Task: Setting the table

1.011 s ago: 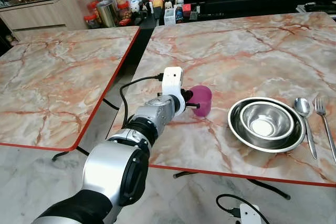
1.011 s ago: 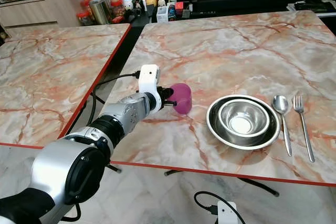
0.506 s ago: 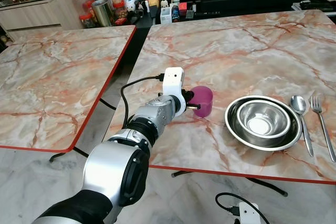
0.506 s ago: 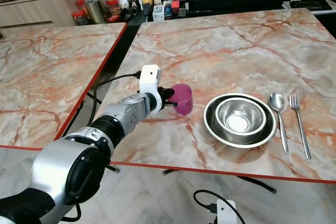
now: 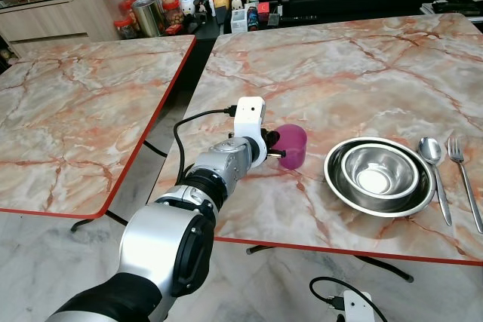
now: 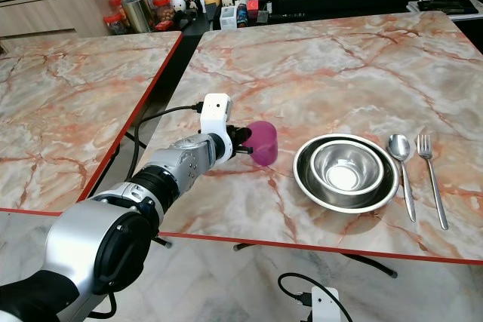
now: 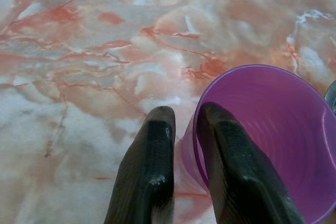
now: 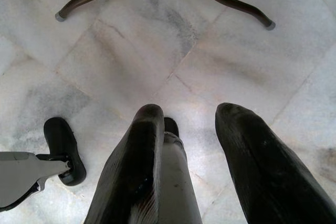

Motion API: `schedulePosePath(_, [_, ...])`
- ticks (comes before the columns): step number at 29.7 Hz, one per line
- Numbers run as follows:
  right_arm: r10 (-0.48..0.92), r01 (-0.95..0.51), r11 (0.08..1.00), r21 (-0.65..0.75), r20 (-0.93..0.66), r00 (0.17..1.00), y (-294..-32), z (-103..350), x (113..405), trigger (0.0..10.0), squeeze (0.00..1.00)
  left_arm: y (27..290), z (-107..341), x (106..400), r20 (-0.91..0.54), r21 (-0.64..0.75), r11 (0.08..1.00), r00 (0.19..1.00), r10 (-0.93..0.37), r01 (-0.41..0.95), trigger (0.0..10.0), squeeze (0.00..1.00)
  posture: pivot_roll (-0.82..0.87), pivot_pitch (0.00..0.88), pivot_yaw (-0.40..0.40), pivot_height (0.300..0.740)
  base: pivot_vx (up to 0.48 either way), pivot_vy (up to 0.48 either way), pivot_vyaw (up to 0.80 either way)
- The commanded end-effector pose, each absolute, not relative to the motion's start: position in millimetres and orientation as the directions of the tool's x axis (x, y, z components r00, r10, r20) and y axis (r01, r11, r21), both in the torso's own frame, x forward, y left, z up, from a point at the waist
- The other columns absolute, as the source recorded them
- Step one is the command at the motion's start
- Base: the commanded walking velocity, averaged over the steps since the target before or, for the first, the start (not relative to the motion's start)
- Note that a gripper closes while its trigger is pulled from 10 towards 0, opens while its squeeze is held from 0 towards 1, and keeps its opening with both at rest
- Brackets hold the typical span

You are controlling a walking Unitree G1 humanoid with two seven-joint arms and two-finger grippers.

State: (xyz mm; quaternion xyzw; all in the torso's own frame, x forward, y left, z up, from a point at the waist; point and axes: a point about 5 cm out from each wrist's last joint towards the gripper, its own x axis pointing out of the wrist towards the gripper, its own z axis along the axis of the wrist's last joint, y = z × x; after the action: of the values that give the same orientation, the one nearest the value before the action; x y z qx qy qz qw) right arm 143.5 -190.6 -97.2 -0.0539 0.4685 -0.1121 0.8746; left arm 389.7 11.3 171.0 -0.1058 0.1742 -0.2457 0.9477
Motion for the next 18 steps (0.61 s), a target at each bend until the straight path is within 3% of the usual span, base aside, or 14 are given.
schedulePosePath(1, [-0.222, 0.140, 0.974, -0.177, -0.867, 0.446, -179.7, -108.5, 117.3, 10.0, 0.00, 8.8, 167.1, 387.7, -0.301, -0.288, 0.858, 0.810, -0.503, 0.426, 10.0, 0.00, -0.17, 0.054, 0.167, 0.728, 0.000, 0.000, 0.00])
schedulePosePath(4, [-0.221, 0.139, 0.974, -0.177, -0.867, 0.447, -179.4, -108.4, 117.5, 10.0, 0.00, 8.4, 168.3, 388.0, -0.297, -0.287, 0.857, 0.811, -0.504, 0.428, 10.0, 0.00, -0.17, 0.053, 0.167, 0.728, 0.000, 0.000, 0.00])
schedulePosePath(5, [-0.221, 0.139, 0.974, -0.177, -0.867, 0.447, -179.4, -108.4, 117.5, 10.0, 0.00, 8.0, 168.8, 387.9, -0.295, -0.289, 0.855, 0.810, -0.507, 0.430, 10.0, 0.38, -0.17, 0.052, 0.168, 0.728, 0.000, 0.000, 0.00])
schedulePosePath(6, [-0.221, 0.139, 0.974, -0.177, -0.867, 0.447, -179.4, -108.4, 117.5, 10.0, 0.00, 7.8, 168.9, 387.9, -0.294, -0.290, 0.855, 0.810, -0.508, 0.431, 10.0, 0.38, -0.17, 0.052, 0.168, 0.728, 0.000, 0.000, 0.00])
schedulePosePath(7, [-0.221, 0.140, 0.974, -0.176, -0.867, 0.447, -179.2, -108.4, 117.6, 10.0, 0.00, 7.6, 169.1, 387.9, -0.293, -0.289, 0.854, 0.810, -0.509, 0.432, 10.0, 1.00, -0.17, 0.053, 0.169, 0.728, 0.000, 0.000, 0.00])
schedulePosePath(10, [-0.221, 0.141, 0.974, -0.176, -0.867, 0.446, -178.9, -108.5, 117.6, 10.0, 0.00, 7.5, 169.2, 387.9, -0.294, -0.287, 0.855, 0.810, -0.508, 0.432, 10.0, 1.00, -0.17, 0.052, 0.170, 0.728, 0.000, 0.000, 0.00])
schedulePosePath(11, [-0.221, 0.142, 0.974, -0.175, -0.867, 0.446, -178.8, -108.5, 117.6, 10.0, 0.00, 7.4, 169.4, 388.0, -0.293, -0.287, 0.855, 0.810, -0.508, 0.432, 10.0, 0.00, -0.17, 0.053, 0.171, 0.728, 0.000, 0.000, 0.00])
schedulePosePath(18, [-0.220, 0.142, 0.974, -0.174, -0.867, 0.448, -178.4, -108.3, 118.2, 10.0, 0.00, 7.8, 174.0, 389.7, -0.274, -0.290, 0.854, 0.817, -0.508, 0.433, 10.0, 0.00, -0.17, 0.050, 0.172, 0.728, 0.000, 0.000, 0.00])
